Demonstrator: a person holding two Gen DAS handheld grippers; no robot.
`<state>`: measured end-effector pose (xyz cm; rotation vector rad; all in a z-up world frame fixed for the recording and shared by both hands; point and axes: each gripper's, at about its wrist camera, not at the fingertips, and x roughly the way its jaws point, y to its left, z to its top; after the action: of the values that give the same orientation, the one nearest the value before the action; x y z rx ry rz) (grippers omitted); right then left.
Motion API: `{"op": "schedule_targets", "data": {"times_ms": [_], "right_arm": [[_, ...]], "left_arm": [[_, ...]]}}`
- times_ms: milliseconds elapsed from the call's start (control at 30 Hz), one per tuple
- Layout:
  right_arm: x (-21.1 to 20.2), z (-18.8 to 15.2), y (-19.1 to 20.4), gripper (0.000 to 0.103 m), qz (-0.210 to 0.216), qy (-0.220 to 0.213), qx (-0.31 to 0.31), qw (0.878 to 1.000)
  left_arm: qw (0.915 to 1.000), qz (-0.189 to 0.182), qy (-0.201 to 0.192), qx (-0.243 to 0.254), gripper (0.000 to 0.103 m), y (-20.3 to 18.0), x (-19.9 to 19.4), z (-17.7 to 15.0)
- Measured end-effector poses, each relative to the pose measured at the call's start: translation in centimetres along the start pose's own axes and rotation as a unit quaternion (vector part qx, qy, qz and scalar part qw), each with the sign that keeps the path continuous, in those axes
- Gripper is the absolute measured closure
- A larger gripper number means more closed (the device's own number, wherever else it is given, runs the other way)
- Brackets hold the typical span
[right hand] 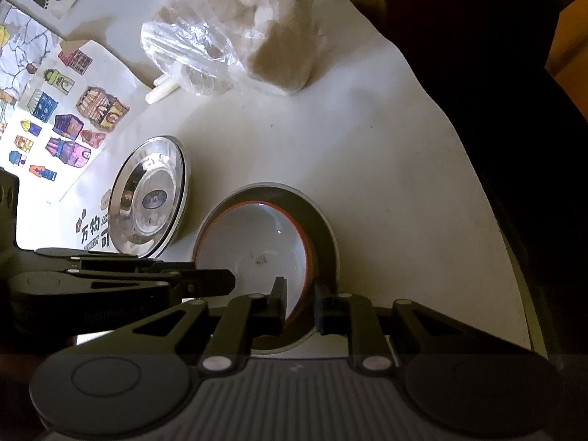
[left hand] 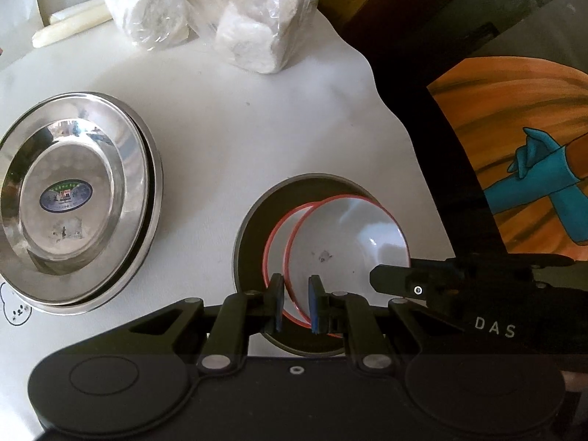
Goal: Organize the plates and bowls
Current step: 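Carry the second white bowl with both tools and lower it into the nested bowls, then open both tools and withdraw from the bowl stack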
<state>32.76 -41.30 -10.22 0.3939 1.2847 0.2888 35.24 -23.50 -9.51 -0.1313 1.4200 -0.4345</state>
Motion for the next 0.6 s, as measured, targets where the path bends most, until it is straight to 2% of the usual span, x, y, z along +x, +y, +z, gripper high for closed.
{"op": "schedule_targets", "data": {"times_ms": [233,333,500,567,600], "right_arm": [[0.41,-0.06,-0.04,0.084,0.008,0.01,-0.01,1.0],[0.4,-0.04,-0.06,0.084,0.011,0.01,-0.016,1.0],[0.33,-0.1,-0.18,0.084,0.018,0.013,-0.028,0.999],[0.15,-0.12,-0.14,0.082,0.019,0.012,-0.035,0.999],[-0.03,-0.13,-0.13,0.081,0.02,0.01,-0.039,0.999]], "left_arm": [[0.9999,0.007,-0.004,-0.006,0.082,-0.23,-0.18,-0.06],[0.9997,0.019,-0.004,-0.012,0.074,-0.32,-0.09,-0.14],[0.9994,0.017,-0.007,-0.03,0.074,-0.17,0.0,-0.58],[0.999,0.022,-0.014,-0.035,0.069,-0.2,-0.18,-0.73],[0.9989,0.024,-0.018,-0.038,0.062,-0.09,-0.37,-0.87]]}}
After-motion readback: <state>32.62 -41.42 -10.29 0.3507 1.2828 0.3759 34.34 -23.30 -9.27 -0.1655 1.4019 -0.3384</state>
